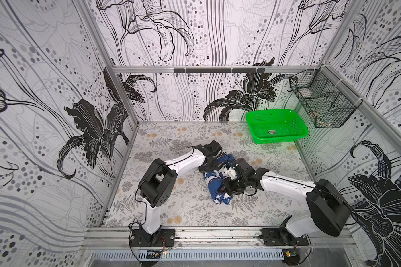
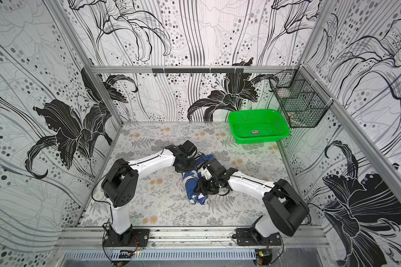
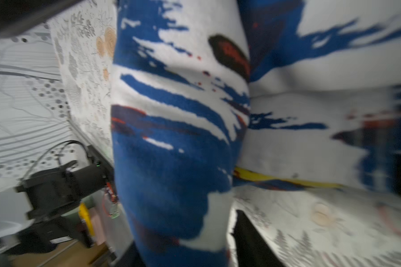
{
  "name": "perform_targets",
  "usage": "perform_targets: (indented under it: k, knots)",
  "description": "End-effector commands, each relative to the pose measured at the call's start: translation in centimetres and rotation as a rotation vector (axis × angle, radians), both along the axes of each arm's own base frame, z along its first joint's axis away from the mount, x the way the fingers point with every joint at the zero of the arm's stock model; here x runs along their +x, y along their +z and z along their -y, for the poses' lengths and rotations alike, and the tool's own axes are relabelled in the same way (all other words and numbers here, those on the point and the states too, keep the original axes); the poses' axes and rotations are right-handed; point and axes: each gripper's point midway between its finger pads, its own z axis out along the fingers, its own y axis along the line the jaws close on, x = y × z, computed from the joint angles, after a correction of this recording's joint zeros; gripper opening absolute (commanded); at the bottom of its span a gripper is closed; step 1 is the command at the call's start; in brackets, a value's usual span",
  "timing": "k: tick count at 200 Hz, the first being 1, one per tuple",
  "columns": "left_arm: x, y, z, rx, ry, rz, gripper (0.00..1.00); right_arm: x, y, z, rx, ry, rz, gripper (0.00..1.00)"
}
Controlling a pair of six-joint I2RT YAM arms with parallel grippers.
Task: Roll up the long pants
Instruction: Roll the long pant at the center of the board.
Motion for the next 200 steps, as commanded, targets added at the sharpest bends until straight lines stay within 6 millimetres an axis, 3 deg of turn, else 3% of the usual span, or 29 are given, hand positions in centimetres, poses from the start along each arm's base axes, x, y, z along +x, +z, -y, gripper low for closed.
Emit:
perform_targets:
  k: [1,4,7,36,60,94,149,181,200]
  knots:
    - [-1.3,-4.1,-0.5,0.047,-0.005,-0.080,0.00,0.2,1.7,3.9,-0.213,0.030,0.177,0.85]
    - [-1.3,-4.1,-0.5,0.047,-0.006,-0.080,0.00,0.3,2.2,4.0,-0.227,0.035,0.202,0.98]
    - [-1.3,-4.0,-0.4,0.046,-0.006,-0.079,0.00,0.3,2.7,4.1,-0.241,0.042,0.224,1.00]
    - [-1.2,-3.7,-0.4,0.045,-0.009,-0.076,0.00,-0.8,6.2,3.1,-0.425,0.217,0.481,1.00]
    - [-1.1,-3.5,-0.4,0.046,-0.008,-0.074,0.00,-2.5,7.3,0.9,-0.639,0.405,0.683,1.00]
    - [-1.1,-3.0,-0.5,0.048,-0.006,-0.067,0.00,-3.2,6.6,-1.5,-0.965,0.542,0.863,1.00]
    - [-1.2,-2.3,-0.7,0.055,-0.009,-0.061,0.00,-3.0,1.6,-6.6,-1.210,0.615,0.906,1.00]
    - [-1.2,-2.0,-0.8,0.053,-0.008,-0.058,0.00,-1.9,0.0,-7.8,-1.333,0.589,0.931,1.00]
    - [-1.2,-2.0,-0.9,0.056,-0.009,-0.059,0.00,-1.3,-0.9,-7.2,-1.391,0.557,0.907,1.00]
